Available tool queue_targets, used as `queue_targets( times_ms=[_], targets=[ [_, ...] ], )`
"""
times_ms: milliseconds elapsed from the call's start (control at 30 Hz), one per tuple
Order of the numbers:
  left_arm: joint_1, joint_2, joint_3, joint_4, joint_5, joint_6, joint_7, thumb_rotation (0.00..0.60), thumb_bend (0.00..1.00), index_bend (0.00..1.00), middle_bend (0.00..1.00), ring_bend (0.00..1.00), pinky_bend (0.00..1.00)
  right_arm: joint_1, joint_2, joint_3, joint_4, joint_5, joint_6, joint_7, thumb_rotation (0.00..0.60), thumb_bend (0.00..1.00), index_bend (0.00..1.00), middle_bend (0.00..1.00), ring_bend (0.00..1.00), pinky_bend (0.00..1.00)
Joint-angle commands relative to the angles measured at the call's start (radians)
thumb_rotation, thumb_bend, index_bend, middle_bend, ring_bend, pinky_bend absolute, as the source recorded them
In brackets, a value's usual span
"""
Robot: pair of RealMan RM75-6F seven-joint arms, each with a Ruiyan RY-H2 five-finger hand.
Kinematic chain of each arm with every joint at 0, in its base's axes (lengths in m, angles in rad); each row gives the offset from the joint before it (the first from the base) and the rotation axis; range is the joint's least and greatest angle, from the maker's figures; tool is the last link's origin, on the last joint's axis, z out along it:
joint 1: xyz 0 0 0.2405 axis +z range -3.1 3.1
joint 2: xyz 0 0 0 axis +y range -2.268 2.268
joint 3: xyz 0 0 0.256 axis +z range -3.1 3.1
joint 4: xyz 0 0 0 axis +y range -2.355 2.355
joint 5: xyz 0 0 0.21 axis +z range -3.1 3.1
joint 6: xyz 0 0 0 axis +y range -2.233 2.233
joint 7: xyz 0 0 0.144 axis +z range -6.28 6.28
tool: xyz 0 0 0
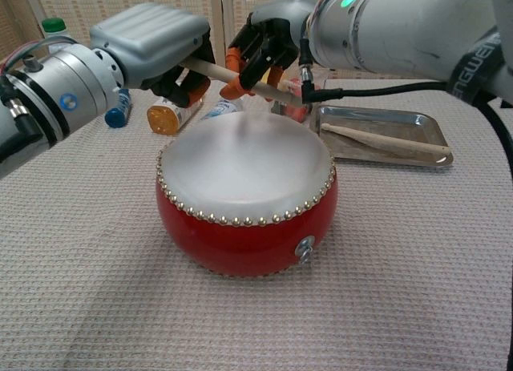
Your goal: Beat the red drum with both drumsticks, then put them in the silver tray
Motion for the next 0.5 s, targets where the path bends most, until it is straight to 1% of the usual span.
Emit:
queue_targets(
  times_ms=[33,167,333,400,500],
  targets=[
    [0.002,0.001,-0.001,-0.002,0.007,0.003,0.0,0.6,0.86,0.4,0.55,0.52,0.95,-0.001,-0.001,0.001,0.002,-0.001,-0.002,-0.001,0.6,0.63,0.9,0.52,0.49,0.56],
    [0.005,0.002,-0.001,-0.006,0.01,0.001,0.003,0.6,0.84,0.35,0.47,0.46,0.82,-0.006,-0.001,0.005,0.0,-0.005,-0.007,0.003,0.6,0.66,0.9,0.53,0.5,0.57],
    [0.006,0.002,0.0,-0.002,0.001,-0.012,0.014,0.6,0.79,0.28,0.36,0.34,0.6,-0.013,0.003,0.011,0.0,-0.011,-0.012,0.01,0.6,0.67,0.9,0.53,0.51,0.58],
    [0.005,0.0,0.001,0.001,-0.003,-0.017,0.018,0.6,0.79,0.27,0.34,0.31,0.56,-0.014,0.004,0.012,-0.001,-0.011,-0.016,0.01,0.6,0.67,0.9,0.53,0.51,0.58],
    [0.004,-0.004,0.003,0.01,-0.009,-0.023,0.034,0.6,0.76,0.24,0.3,0.27,0.52,-0.016,0.005,0.012,0.0,-0.011,-0.02,0.009,0.6,0.67,0.9,0.53,0.51,0.58]
  ],
)
